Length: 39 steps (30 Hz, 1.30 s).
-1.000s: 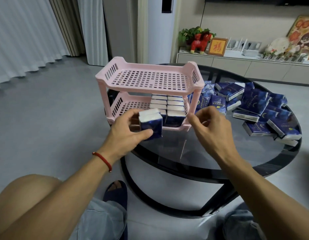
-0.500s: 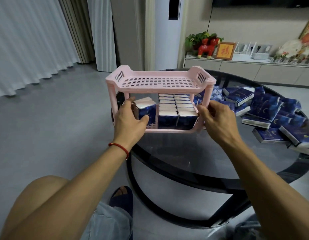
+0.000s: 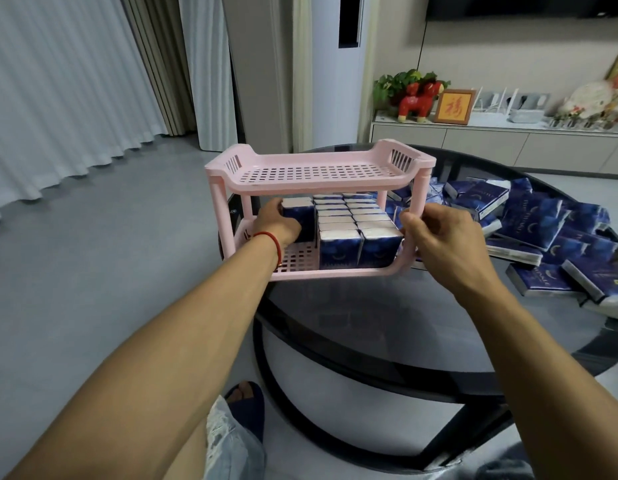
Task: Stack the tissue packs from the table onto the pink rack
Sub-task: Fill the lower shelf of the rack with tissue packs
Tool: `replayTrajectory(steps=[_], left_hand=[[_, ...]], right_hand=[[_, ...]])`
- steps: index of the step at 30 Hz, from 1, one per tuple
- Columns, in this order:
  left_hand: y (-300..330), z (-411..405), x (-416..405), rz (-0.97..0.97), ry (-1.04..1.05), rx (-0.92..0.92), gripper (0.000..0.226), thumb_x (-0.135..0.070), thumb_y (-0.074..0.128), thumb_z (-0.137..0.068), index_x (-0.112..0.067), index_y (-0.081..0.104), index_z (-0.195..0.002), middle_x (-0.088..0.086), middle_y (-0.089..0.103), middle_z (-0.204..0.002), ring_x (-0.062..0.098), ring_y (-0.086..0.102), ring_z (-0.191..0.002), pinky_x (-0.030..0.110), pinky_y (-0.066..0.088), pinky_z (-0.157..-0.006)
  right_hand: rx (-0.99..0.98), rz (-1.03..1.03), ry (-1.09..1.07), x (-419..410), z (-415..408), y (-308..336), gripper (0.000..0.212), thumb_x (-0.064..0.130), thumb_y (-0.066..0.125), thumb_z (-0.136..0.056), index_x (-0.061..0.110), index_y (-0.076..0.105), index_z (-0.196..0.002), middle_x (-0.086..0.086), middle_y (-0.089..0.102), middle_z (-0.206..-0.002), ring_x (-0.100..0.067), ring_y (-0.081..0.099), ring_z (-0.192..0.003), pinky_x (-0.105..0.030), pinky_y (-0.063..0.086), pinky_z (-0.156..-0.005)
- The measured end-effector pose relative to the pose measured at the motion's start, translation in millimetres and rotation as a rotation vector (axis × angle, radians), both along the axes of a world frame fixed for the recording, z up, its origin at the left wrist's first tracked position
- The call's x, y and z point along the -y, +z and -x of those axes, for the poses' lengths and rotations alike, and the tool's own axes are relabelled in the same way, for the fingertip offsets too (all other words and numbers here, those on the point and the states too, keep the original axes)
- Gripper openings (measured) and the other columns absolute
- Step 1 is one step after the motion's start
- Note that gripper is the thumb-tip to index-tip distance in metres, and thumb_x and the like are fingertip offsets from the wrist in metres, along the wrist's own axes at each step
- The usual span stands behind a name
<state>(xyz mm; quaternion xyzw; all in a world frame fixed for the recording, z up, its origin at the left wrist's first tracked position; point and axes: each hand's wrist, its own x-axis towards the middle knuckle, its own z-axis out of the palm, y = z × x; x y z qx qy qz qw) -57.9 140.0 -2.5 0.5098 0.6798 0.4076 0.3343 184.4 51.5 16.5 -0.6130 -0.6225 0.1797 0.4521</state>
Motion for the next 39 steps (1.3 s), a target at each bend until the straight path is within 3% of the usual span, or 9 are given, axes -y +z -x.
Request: replayTrajectory(steps=[4, 7, 13, 20, 23, 26, 28, 32, 39], left_hand=[[-2.3, -9.0, 3.8, -0.052, -0.063, -0.072, 0.038, 0.0, 0.059, -0.095, -0.017, 0.059, -0.13, 0.007, 0.065, -0.127, 0.03, 0.06, -0.118, 0.046, 0.052, -0.102], [-6.7, -8.7, 3.7, -0.045, -0.103, -0.125, 0.044, 0.002, 0.059, -0.094, -0.022, 0.056, -0.131, 0.007, 0.065, -0.129, 0.031, 0.061, -0.119, 0.052, 0.052, -0.102], [-12.5, -3.2, 1.2, -0.08, -0.048, -0.263, 0.033, -0.01, 0.069, -0.091, -0.015, 0.063, -0.123, 0.01, 0.069, -0.125, 0.033, 0.064, -0.116, 0.044, 0.052, -0.1], [-14.4, 0.0, 6.5, -0.018, -0.008, -0.231, 0.043, -0.011, 0.078, -0.084, -0.011, 0.063, -0.124, 0.008, 0.069, -0.123, 0.029, 0.064, -0.116, 0.027, 0.045, -0.087], [-11.0, 3.6, 13.4, 0.004, 0.023, -0.227, 0.047, -0.012, 0.078, -0.084, -0.011, 0.06, -0.127, 0.009, 0.066, -0.129, 0.028, 0.063, -0.118, 0.031, 0.05, -0.093], [-8.1, 5.5, 32.4, 0.011, 0.05, -0.25, 0.044, -0.009, 0.071, -0.089, -0.012, 0.056, -0.131, 0.004, 0.064, -0.125, 0.026, 0.062, -0.104, 0.034, 0.054, -0.089], [-12.6, 5.5, 49.2, -0.02, 0.016, -0.313, 0.047, -0.006, 0.066, -0.089, -0.014, 0.054, -0.134, -0.002, 0.06, -0.121, 0.027, 0.062, -0.11, 0.031, 0.051, -0.09], [-24.5, 3.8, 72.2, -0.117, -0.068, -0.426, 0.051, -0.013, 0.067, -0.083, -0.025, 0.055, -0.131, 0.003, 0.066, -0.118, 0.029, 0.064, -0.109, 0.047, 0.057, -0.094], [-26.3, 6.1, 69.4, -0.116, -0.105, -0.419, 0.054, -0.009, 0.066, -0.085, -0.024, 0.052, -0.135, 0.004, 0.066, -0.125, 0.028, 0.061, -0.117, 0.047, 0.053, -0.101]], right_hand=[[0.002, -0.005, 0.003, 2.0, -1.9, -0.9, 0.022, 0.039, 0.061, -0.097, 0.022, 0.07, -0.086, 0.004, 0.073, -0.076, -0.022, 0.072, -0.077, -0.054, 0.06, -0.076], [0.018, -0.009, 0.011, 5.1, -2.1, -0.3, 0.025, 0.038, 0.061, -0.098, 0.019, 0.071, -0.086, 0.001, 0.073, -0.076, -0.026, 0.072, -0.077, -0.054, 0.06, -0.075], [0.023, -0.001, 0.022, 9.7, 0.7, -6.1, 0.022, 0.035, 0.062, -0.098, 0.019, 0.073, -0.088, 0.006, 0.074, -0.076, -0.02, 0.073, -0.076, -0.051, 0.061, -0.075], [0.016, 0.026, 0.013, 12.1, 2.2, -19.4, 0.02, 0.039, 0.066, -0.095, 0.021, 0.075, -0.093, 0.007, 0.075, -0.077, -0.016, 0.073, -0.074, -0.049, 0.061, -0.074], [0.006, 0.031, 0.004, 13.0, 1.5, -20.8, 0.02, 0.041, 0.067, -0.094, 0.022, 0.075, -0.091, 0.008, 0.075, -0.076, -0.013, 0.073, -0.073, -0.049, 0.061, -0.074], [-0.004, 0.047, -0.001, 14.2, 1.5, -20.7, 0.02, 0.041, 0.068, -0.093, 0.023, 0.075, -0.092, 0.008, 0.076, -0.077, -0.011, 0.073, -0.074, -0.048, 0.061, -0.076], [0.018, 0.062, 0.001, 16.3, 1.4, -19.1, 0.023, 0.043, 0.068, -0.093, 0.021, 0.075, -0.093, 0.007, 0.076, -0.08, -0.013, 0.072, -0.077, -0.047, 0.06, -0.079], [0.09, 0.116, 0.014, 26.5, -5.8, -11.4, 0.022, 0.029, 0.064, -0.089, 0.021, 0.075, -0.106, 0.01, 0.076, -0.095, -0.005, 0.07, -0.089, -0.032, 0.056, -0.088], [0.197, 0.141, -0.089, 45.4, -39.4, -13.4, 0.027, 0.024, 0.065, -0.091, 0.017, 0.073, -0.115, 0.003, 0.073, -0.099, -0.014, 0.069, -0.093, -0.033, 0.054, -0.089]])
